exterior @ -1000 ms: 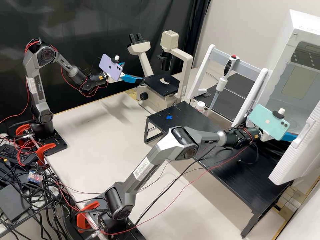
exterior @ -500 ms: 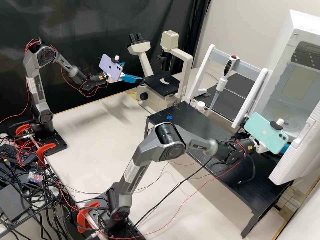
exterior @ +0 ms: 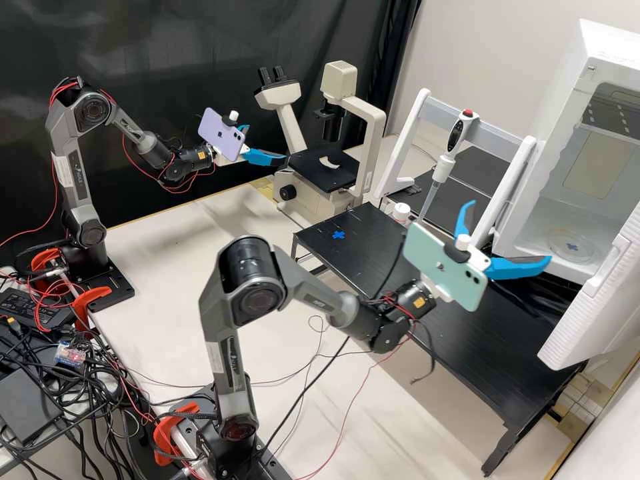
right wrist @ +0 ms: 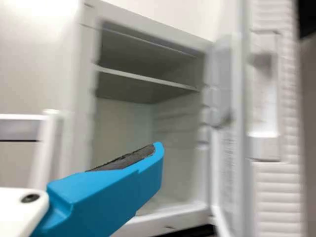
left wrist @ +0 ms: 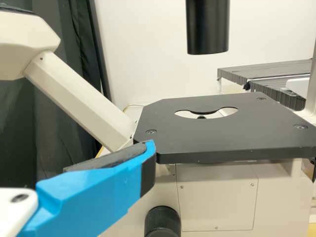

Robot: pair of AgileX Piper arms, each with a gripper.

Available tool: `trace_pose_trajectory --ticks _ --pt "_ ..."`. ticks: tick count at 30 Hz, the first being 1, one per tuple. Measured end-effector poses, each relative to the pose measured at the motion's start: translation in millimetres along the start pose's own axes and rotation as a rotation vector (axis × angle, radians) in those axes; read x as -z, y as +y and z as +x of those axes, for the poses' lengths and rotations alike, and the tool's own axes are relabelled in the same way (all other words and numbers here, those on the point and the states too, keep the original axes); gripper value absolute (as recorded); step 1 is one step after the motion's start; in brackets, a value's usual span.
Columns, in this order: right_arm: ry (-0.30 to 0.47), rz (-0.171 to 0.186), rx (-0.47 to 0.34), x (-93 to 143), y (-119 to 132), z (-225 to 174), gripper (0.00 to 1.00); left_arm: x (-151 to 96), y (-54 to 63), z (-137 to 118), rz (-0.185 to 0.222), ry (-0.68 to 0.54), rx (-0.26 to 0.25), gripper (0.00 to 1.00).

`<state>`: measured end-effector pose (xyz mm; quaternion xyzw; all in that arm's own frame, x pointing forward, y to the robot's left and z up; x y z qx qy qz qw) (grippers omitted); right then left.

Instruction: Move the petri dish to the incubator

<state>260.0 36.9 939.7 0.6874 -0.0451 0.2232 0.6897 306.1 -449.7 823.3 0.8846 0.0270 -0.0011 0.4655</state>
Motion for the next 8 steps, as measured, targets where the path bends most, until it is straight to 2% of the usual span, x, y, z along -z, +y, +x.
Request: trace_pose_trajectory --ticks 6,8 --pt "0.120 0.050 0.105 47.5 -28.4 -44.5 1.00 0.0 0.0 0.0 0.000 0.000 0.000 1.00" --pt "0.162 0.077 0.139 58.8 -36.2 -57.2 1.00 0.0 0.0 0.0 0.000 0.000 0.000 1.00"
